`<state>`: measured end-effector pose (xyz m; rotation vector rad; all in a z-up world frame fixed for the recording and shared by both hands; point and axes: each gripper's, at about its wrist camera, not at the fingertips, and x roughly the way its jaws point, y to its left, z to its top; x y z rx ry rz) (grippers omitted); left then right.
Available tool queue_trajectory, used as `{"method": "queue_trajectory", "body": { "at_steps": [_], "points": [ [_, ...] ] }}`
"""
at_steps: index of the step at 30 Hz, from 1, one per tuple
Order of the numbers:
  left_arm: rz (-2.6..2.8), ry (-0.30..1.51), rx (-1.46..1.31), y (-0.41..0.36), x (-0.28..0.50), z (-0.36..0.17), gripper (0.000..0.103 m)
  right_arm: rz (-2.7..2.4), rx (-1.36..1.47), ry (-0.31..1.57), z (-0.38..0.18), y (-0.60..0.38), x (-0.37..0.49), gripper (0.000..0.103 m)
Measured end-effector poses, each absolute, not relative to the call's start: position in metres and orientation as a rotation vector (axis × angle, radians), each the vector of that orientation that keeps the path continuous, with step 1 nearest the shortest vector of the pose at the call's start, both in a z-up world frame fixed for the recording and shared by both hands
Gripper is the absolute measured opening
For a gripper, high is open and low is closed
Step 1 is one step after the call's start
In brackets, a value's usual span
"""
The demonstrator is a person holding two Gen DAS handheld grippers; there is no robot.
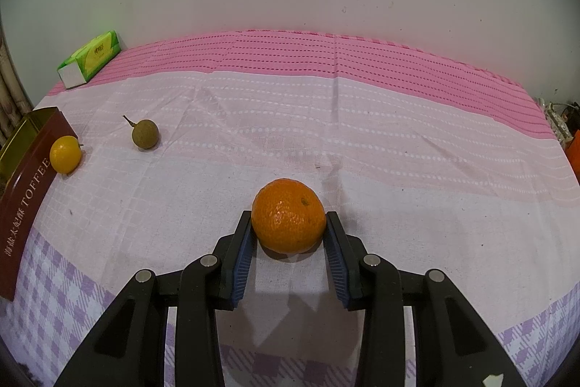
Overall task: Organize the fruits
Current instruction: 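Carry the dark fruit into the tin tray and open the left gripper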
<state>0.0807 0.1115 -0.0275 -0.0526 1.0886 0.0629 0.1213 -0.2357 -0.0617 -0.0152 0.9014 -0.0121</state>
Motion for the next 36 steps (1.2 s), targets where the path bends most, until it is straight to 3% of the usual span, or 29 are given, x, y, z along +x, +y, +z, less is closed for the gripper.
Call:
{"method": "queue_trajectory", "body": {
  "at_steps": [27,32,36],
  "points": [
    [0.061,1.089,-0.048,0.111,0.077,-0.029,0.042,-0.012,-0.018,0.900,-0.062,-0.235,0.120,0.035],
    [0.047,1.089,-0.053,0.112,0.074,-0.029,0.054,0.011,-0.017,0.907,-0.060,-0.226,0.117,0.034],
    [0.051,1.078,-0.052,0.115,0.073,-0.027,0.057,0.049,-0.032,0.902,-0.053,-0.210,0.111,0.034]
  ]
}}
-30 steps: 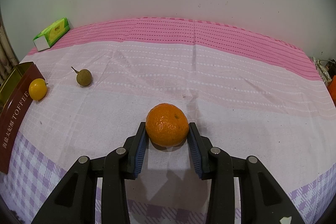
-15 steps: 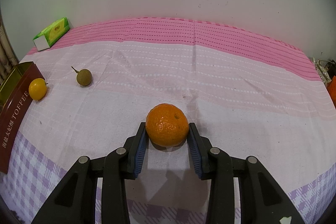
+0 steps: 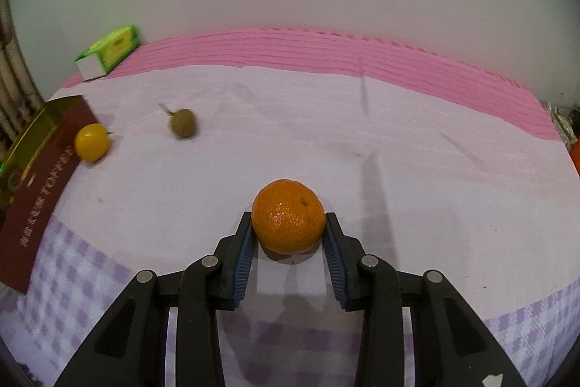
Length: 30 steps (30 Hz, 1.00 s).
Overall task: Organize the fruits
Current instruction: 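Carry the dark fruit into the tin tray and open the left gripper, then lower the tangerine into the tin tray and open the right gripper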
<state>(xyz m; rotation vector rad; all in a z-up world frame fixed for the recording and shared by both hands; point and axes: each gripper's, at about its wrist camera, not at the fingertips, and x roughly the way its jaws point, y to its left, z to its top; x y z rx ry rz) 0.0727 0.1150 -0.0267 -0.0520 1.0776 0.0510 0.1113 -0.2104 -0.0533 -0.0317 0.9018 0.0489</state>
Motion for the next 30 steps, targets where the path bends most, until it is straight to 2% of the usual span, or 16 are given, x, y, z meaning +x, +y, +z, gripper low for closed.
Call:
{"method": "queue_trajectory", "body": {
  "at_steps": [7,17,30],
  "points": [
    [0.056,1.048,-0.098,0.131,0.068,-0.014,0.060,0.186,-0.052,0.877,-0.030,-0.163,0.097,0.034],
    [0.191,0.982,-0.059,0.170,0.062,0.012,0.072,0.446,-0.092,0.838,0.005,-0.068,0.076,0.034],
    [0.281,0.966,-0.097,0.202,0.058,0.004,0.073,0.573,-0.180,0.871,-0.001,0.014,0.075,0.034]
  ]
}}
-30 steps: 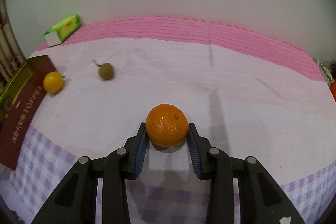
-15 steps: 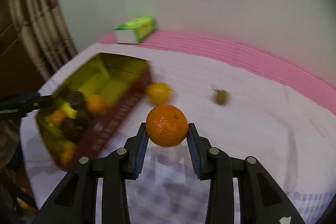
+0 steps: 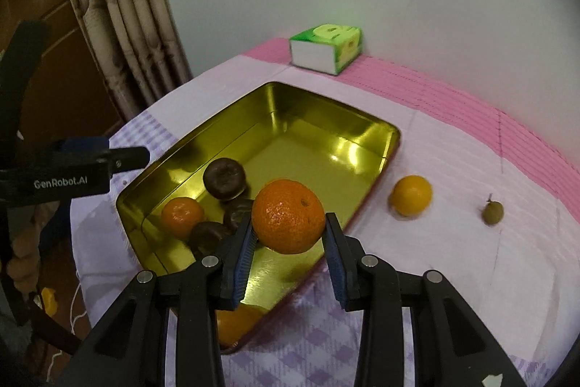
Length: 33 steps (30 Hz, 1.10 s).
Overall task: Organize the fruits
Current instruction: 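Lower the tangerine into the tin tray and open the right gripper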
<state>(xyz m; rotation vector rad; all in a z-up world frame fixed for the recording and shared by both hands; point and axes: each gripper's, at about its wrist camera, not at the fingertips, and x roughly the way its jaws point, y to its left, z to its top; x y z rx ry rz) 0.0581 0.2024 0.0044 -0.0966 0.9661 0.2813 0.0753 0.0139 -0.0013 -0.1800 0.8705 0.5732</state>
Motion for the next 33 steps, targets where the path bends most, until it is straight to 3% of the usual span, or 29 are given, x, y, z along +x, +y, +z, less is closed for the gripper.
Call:
{"method": "queue_trajectory", "body": {
  "at_steps": [33],
  "points": [
    [0.279,0.968,-0.079,0.195,0.060,0.004,0.074,0.551,-0.263,0.932,-0.026,0.043,0.078,0.036]
  ]
}}
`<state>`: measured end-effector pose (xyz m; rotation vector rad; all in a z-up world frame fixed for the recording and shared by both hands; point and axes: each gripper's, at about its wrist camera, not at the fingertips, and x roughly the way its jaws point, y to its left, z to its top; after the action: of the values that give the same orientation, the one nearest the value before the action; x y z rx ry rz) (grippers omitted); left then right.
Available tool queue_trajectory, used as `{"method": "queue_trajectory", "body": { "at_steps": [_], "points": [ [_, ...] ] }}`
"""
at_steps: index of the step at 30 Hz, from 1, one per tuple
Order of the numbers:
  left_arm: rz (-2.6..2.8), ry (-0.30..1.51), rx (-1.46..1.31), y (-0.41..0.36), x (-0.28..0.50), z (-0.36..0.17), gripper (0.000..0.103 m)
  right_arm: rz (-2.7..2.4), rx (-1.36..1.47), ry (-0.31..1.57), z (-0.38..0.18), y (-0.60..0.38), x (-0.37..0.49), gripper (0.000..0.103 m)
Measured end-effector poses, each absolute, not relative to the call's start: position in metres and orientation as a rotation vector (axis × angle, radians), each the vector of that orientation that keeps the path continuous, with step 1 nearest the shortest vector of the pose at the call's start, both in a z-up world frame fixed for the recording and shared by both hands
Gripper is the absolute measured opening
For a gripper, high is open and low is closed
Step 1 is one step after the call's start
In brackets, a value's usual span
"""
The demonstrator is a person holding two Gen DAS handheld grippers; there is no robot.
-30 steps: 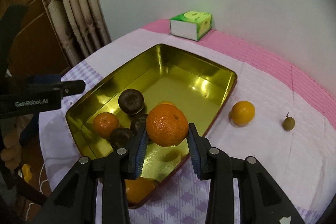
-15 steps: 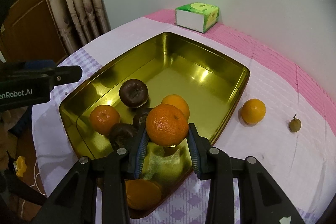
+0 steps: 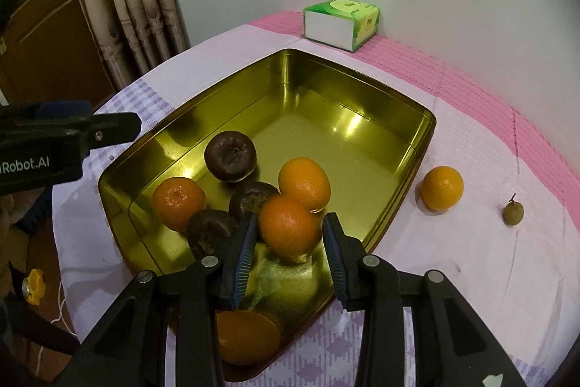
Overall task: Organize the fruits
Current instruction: 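Lower the tangerine into the tin tray and open the right gripper, then grasp the yellow orange on the cloth with the right gripper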
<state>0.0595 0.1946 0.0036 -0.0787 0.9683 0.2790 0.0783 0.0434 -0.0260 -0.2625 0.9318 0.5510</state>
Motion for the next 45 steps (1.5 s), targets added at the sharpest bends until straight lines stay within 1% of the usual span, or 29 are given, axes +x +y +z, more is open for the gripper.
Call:
{"method": "queue_trajectory", "body": {
  "at_steps": [6,12,17,19,28,30,38,45],
  "points": [
    [0.268,0.975,-0.067,0.192,0.060,0.001,0.075,0.557,-0.242,0.914,-0.019,0.041,0.077,0.036],
    [0.268,0.977,-0.065,0.192,0.060,0.000,0.075,0.552,-0.194,0.869,0.000,0.027,0.077,0.036],
    [0.267,0.977,-0.064,0.192,0.060,0.000,0.075,0.501,-0.161,0.837,0.013,0.000,0.084,0.041],
    [0.270,0.977,-0.064,0.192,0.060,0.000,0.075,0.466,-0.159,0.835,0.013,-0.014,0.089,0.041],
    [0.264,0.986,-0.046,0.190,0.060,-0.004,0.078,0.360,-0.130,0.905,-0.013,-0.060,0.123,0.041],
    [0.261,0.987,-0.043,0.190,0.059,-0.006,0.078,0.355,-0.121,0.921,-0.022,-0.063,0.130,0.043],
    [0.207,0.967,-0.053,0.188,0.061,-0.003,0.079,0.347,-0.130,0.934,-0.039,-0.055,0.151,0.048],
    [0.185,0.975,-0.046,0.186,0.064,-0.005,0.079,0.355,-0.164,0.924,-0.044,-0.045,0.169,0.049]
  ]
}}
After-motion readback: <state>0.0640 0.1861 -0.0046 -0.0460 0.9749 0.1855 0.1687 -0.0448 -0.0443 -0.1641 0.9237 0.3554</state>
